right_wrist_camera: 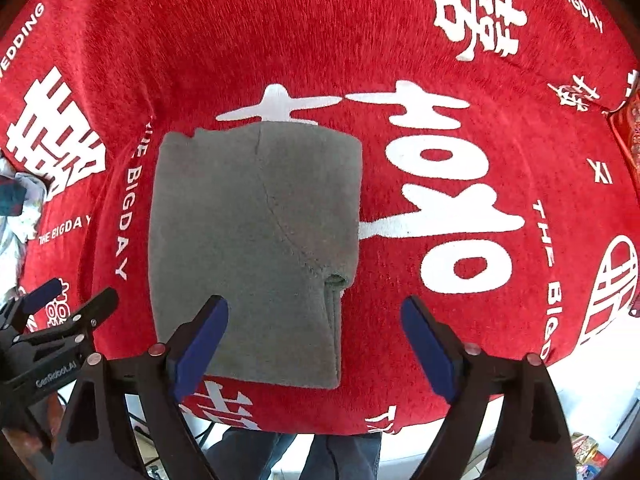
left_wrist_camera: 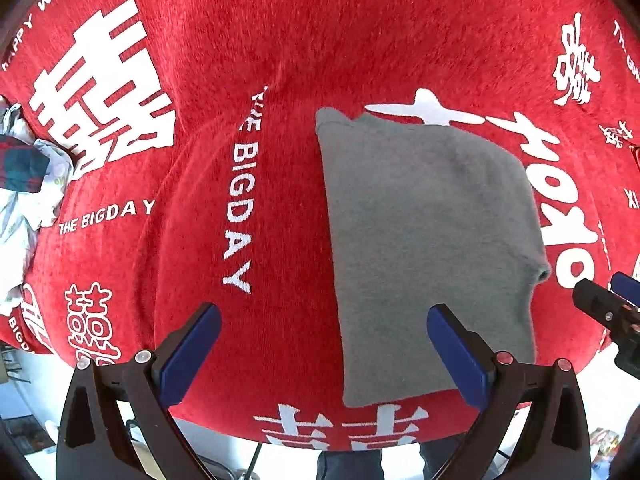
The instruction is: Fold small clothes
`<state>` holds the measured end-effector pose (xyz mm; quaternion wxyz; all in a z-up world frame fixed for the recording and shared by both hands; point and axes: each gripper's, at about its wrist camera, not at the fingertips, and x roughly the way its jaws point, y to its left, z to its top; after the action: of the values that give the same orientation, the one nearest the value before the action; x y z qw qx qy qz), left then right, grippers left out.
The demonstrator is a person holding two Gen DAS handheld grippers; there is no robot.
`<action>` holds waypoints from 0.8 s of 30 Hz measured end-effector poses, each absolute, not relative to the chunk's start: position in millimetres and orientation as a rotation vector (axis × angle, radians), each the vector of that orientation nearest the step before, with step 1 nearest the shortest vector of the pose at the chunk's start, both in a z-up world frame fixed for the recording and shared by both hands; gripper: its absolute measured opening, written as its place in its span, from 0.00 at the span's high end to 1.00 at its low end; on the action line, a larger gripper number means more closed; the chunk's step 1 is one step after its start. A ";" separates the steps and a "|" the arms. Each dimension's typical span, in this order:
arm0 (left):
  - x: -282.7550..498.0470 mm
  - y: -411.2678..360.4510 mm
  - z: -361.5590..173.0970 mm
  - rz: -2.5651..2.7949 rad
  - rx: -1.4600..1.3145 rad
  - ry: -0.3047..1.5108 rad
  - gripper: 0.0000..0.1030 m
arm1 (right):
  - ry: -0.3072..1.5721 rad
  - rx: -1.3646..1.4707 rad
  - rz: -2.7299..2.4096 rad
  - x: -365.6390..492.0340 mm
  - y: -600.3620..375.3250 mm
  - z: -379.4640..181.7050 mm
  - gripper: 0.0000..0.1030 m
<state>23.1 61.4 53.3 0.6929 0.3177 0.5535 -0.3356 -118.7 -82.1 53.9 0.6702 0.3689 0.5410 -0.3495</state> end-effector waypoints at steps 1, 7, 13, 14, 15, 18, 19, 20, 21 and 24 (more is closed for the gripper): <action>22.5 61.5 54.4 -0.748 0.708 1.238 0.00 | 1.219 0.827 -0.794 -118.2 -80.9 55.5 0.12; 19.0 63.3 61.0 -0.739 0.699 1.252 0.00 | 1.218 0.822 -0.811 -117.2 -79.8 65.2 0.12; 17.3 66.8 69.5 -0.737 0.694 1.251 0.00 | 1.218 0.837 -0.811 -118.9 -80.1 71.7 0.12; 17.5 67.3 71.0 -0.737 0.692 1.251 0.00 | 1.218 0.839 -0.811 -119.2 -79.5 72.2 0.12; 17.3 67.7 72.8 -0.737 0.690 1.249 0.00 | 1.218 0.840 -0.811 -119.2 -79.2 73.1 0.12; 18.5 69.0 77.9 -0.736 0.685 1.246 0.00 | 1.219 0.834 -0.813 -118.7 -78.8 76.5 0.12; 18.9 69.2 79.5 -0.735 0.682 1.247 0.00 | 1.220 0.834 -0.814 -118.7 -78.6 77.0 0.12; 19.4 69.5 81.1 -0.735 0.678 1.247 0.00 | 1.220 0.834 -0.814 -118.5 -78.6 78.0 0.12; 20.0 69.9 82.3 -0.734 0.676 1.246 0.00 | 1.221 0.833 -0.814 -118.1 -78.5 79.0 0.12; 21.4 70.0 84.9 -0.736 0.673 1.244 0.00 | 1.222 0.830 -0.813 -116.9 -78.9 81.7 0.12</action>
<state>21.4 70.0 84.9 0.6990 0.3018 0.5580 -0.3301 -116.9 -78.9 81.7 0.6651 0.3673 0.5413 -0.3602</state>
